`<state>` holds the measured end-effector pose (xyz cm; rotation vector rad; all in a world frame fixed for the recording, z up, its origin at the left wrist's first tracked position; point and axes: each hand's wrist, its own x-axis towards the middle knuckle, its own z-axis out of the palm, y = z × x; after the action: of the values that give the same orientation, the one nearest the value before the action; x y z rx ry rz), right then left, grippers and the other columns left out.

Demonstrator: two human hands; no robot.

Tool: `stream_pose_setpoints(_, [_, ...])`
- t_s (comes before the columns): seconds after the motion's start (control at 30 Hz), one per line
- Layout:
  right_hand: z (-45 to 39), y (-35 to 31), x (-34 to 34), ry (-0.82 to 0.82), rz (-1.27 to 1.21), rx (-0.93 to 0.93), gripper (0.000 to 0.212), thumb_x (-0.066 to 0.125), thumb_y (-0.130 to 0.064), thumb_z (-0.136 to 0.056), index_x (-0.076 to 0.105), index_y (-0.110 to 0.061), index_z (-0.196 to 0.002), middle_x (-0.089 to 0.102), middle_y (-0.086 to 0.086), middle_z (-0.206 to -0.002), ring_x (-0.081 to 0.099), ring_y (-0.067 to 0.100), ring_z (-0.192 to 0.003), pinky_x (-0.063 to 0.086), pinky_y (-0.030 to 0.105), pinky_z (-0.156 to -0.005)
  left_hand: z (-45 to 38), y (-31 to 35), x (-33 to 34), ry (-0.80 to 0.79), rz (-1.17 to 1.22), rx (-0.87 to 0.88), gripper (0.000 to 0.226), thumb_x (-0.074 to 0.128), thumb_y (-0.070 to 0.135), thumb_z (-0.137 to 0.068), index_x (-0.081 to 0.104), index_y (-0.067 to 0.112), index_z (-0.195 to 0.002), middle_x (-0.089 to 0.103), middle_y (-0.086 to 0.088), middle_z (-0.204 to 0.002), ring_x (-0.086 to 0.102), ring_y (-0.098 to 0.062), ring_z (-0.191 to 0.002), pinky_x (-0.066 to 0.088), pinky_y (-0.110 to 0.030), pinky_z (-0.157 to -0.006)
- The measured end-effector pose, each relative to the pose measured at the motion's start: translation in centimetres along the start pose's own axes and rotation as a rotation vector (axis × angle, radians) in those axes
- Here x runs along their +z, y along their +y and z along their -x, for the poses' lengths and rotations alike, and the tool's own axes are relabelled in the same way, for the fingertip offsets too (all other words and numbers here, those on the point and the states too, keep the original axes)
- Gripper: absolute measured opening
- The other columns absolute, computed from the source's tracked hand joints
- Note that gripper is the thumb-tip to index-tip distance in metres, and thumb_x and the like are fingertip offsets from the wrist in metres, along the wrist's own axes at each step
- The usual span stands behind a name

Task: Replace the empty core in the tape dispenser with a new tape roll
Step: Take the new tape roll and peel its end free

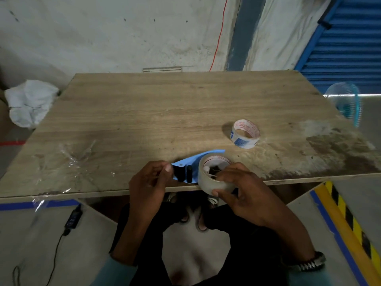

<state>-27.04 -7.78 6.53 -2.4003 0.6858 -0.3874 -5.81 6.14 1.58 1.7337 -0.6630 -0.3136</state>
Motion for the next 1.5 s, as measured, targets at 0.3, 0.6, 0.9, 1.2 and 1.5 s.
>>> stream_pose_setpoints(0.3, [-0.8, -0.9, 1.5, 0.089, 0.007, -0.153, 0.036, 0.080, -0.023, -0.093, 0.076, -0.024, -0.128, 0.056, -0.016, -0.151, 0.040, 0.007, -0.149, 0.039, 0.023, -0.119, -0.3, 0.2, 1.4, -0.166, -0.037, 0.104, 0.039, 0.081, 0.030, -0.093, 0.070, 0.049, -0.125, 0.081, 0.014, -0.109, 0.077, -0.003, -0.099, 0.063, -0.040, -0.095])
stream_pose_setpoints(0.6, [-0.9, -3.9, -2.3, 0.386, -0.497, -0.039, 0.021, 0.075, -0.023, -0.096, 0.076, -0.016, -0.116, 0.076, -0.006, -0.127, 0.068, 0.012, -0.126, 0.056, 0.037, -0.108, -0.5, 0.9, 3.3, -0.009, -0.162, 0.151, 0.045, 0.068, 0.054, -0.094, 0.073, 0.031, -0.132, 0.081, 0.008, -0.099, 0.076, -0.005, -0.088, 0.051, -0.008, -0.078])
stream_pose_setpoints(0.9, [0.7, -6.2, -1.5, 0.327, -1.069, 0.140, 0.024, 0.071, -0.029, -0.091, 0.079, -0.025, -0.113, 0.080, 0.013, -0.113, 0.076, 0.030, -0.106, 0.059, 0.049, -0.094, -0.2, 4.7, 2.4, 0.091, -0.068, 0.223, 0.021, 0.092, 0.022, -0.079, 0.072, 0.019, -0.080, 0.073, 0.006, -0.106, 0.069, -0.006, -0.104, 0.053, -0.021, -0.092])
stream_pose_setpoints(1.2, [2.1, -9.6, -1.8, 0.287, -0.955, 0.015, 0.021, 0.068, -0.011, -0.097, 0.075, -0.016, -0.116, 0.082, 0.003, -0.111, 0.079, 0.018, -0.103, 0.061, 0.026, -0.085, 4.9, 15.1, -0.6, -0.015, 0.522, 0.047, 0.033, 0.065, 0.033, -0.100, 0.069, 0.026, -0.133, 0.083, 0.002, -0.101, 0.080, -0.012, -0.093, 0.061, -0.022, -0.076])
stream_pose_setpoints(1.5, [3.5, -9.7, -2.6, 0.193, -1.011, -0.034, 0.029, 0.058, -0.001, -0.104, 0.074, -0.012, -0.126, 0.079, 0.010, -0.123, 0.075, 0.027, -0.118, 0.060, 0.040, -0.098, 6.3, 15.0, -0.2, -0.099, 0.325, 0.232, 0.029, 0.082, 0.021, -0.086, 0.081, 0.026, -0.115, 0.078, -0.001, -0.111, 0.078, -0.021, -0.104, 0.059, -0.024, -0.081])
